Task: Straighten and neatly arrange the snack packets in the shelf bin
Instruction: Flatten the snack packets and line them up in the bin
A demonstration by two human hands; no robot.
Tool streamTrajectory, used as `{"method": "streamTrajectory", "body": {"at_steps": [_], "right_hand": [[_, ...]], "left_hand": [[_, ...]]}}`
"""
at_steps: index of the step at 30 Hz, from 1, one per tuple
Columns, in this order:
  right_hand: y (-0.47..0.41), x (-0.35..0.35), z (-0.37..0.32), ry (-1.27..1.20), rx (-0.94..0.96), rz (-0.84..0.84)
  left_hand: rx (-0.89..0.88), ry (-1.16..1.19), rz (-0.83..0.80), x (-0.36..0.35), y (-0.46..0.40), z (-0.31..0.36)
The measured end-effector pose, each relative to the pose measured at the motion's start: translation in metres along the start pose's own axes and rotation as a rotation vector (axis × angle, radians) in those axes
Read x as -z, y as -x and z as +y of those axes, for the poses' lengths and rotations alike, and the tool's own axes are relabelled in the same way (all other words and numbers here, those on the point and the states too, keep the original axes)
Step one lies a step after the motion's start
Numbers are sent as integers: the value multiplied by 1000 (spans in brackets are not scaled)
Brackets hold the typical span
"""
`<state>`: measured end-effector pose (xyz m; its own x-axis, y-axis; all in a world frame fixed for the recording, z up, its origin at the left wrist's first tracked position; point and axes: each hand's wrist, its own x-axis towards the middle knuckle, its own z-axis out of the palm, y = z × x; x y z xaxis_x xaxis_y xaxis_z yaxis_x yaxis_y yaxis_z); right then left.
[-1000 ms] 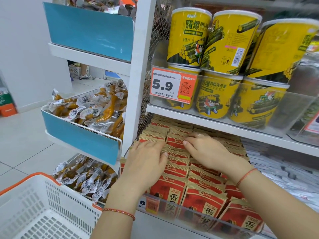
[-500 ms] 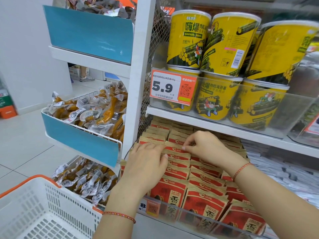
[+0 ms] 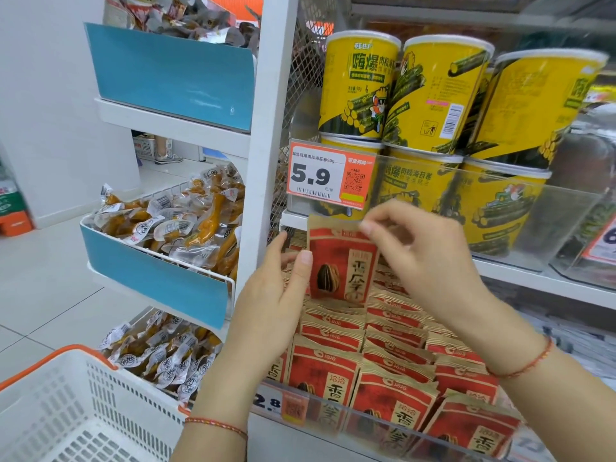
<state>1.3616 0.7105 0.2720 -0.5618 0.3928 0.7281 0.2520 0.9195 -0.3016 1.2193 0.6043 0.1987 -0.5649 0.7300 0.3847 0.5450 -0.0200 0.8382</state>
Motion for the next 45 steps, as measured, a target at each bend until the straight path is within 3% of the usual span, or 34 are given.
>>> {"method": "streamTrajectory", "body": {"at_steps": [6,12,15,20,29,41,45], "right_hand": [[-23,15,-22,-422,-126,171],[-22,-2,-22,-824,-527,65],[-18,-13,-20,-942,-609,75],[-3,-32,-11,-997,-610,26],[8,-30,-2,-1054,-642,95],[11,-18,-14,-980,-576,139],[10,-18,-15,-956,-602,133]], "left_hand": [[64,467,-103,10,4,17],[159,573,-96,16,5,14],[193,603,-62,16,5,10],[174,556,-10,16,2,8],[165,498,-8,0,1,12],[411,739,-78,-19,7,25],[407,735,-99,-19,8,26]]}}
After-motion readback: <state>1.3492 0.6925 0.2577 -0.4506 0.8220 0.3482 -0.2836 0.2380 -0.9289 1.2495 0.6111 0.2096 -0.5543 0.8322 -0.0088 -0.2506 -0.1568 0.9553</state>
